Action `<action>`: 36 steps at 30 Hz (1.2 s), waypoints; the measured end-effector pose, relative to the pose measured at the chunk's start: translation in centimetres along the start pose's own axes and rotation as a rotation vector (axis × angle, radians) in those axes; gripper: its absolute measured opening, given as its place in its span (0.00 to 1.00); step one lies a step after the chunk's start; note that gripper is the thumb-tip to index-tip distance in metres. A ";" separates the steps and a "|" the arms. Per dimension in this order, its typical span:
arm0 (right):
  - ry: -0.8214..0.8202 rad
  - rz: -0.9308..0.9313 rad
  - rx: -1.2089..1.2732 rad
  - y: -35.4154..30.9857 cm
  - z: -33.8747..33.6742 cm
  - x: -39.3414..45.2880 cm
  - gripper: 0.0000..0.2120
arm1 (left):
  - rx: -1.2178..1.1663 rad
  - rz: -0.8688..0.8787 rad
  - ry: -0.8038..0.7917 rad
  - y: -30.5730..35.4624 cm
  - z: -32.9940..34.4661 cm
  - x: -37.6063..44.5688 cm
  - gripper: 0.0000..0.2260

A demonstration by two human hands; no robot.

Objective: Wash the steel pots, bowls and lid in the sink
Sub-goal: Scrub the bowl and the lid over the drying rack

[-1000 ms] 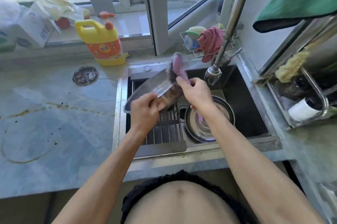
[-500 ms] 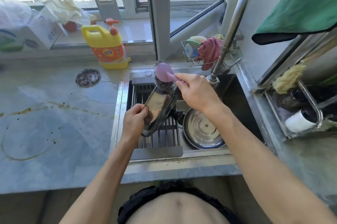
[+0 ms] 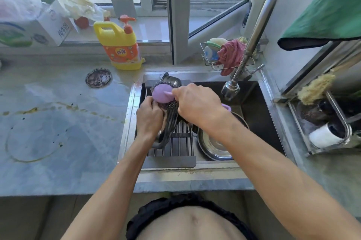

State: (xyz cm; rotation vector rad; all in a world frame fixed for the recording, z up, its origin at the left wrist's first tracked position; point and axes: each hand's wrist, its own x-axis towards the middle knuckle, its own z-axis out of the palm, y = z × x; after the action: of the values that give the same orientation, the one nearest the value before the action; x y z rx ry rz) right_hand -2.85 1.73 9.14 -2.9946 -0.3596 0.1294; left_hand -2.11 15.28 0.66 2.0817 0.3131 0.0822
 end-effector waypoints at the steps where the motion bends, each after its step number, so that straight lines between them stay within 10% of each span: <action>1: -0.015 0.029 -0.016 0.4 -0.3 0.7 0.15 | -0.007 0.011 0.025 -0.5 0.3 -0.5 0.16; 20: -0.109 0.168 -0.070 0.7 -1.5 1.0 0.17 | -0.017 0.086 0.133 -4.5 -1.4 -3.9 0.13; 29: -0.087 0.028 -0.087 0.0 0.1 -0.4 0.18 | -0.021 0.028 0.142 -4.9 -1.2 -3.8 0.21; 36: -0.103 -0.186 -0.035 -4.5 1.3 -3.4 0.17 | -0.132 -0.117 0.125 -5.6 -2.2 -3.2 0.08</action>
State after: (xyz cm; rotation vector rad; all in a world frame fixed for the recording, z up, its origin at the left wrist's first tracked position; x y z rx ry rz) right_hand -7.27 5.39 8.66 -2.9757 -0.6558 0.2621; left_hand -6.61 19.01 -2.76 1.9275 0.4915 0.1587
